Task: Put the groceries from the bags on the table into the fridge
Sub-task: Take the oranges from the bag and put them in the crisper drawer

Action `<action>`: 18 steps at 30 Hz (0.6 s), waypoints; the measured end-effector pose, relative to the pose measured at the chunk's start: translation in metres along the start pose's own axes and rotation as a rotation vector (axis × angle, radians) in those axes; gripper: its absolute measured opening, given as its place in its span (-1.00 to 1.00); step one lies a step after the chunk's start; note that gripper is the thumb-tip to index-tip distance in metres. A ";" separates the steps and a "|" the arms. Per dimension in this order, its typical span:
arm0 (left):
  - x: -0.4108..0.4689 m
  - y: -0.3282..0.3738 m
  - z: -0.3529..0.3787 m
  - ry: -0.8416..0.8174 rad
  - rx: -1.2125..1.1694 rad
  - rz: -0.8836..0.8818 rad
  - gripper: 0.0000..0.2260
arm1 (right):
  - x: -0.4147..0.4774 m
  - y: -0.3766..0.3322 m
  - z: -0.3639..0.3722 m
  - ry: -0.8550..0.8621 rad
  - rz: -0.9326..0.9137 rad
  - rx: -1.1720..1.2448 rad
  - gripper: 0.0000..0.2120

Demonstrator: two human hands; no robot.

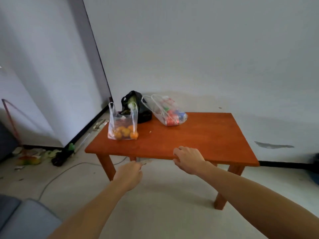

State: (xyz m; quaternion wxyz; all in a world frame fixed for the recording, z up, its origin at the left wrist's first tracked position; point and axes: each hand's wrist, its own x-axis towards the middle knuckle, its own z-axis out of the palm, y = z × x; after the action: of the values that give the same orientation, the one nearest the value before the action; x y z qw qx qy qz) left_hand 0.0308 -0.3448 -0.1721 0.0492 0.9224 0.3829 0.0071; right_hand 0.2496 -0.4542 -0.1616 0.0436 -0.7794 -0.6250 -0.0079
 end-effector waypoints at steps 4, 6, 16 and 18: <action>0.070 -0.045 -0.009 -0.012 -0.010 -0.033 -0.86 | 0.090 0.002 0.014 0.001 -0.021 0.035 -0.78; 0.098 -0.065 -0.012 -0.003 -0.009 -0.050 -0.86 | 0.132 0.001 0.017 -0.028 -0.043 0.036 -0.78; 0.210 -0.175 -0.009 0.013 -0.062 -0.133 -0.88 | 0.305 -0.029 0.042 -0.062 -0.171 0.014 -0.74; 0.237 -0.200 -0.004 0.000 -0.053 -0.112 -0.88 | 0.336 -0.034 0.053 -0.064 -0.176 0.010 -0.76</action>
State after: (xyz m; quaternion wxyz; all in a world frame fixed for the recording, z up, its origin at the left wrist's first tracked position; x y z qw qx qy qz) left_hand 0.0572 -0.0364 -0.1933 0.0740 0.8979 0.4336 0.0146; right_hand 0.2873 -0.1154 -0.1898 0.0267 -0.7210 -0.6922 0.0166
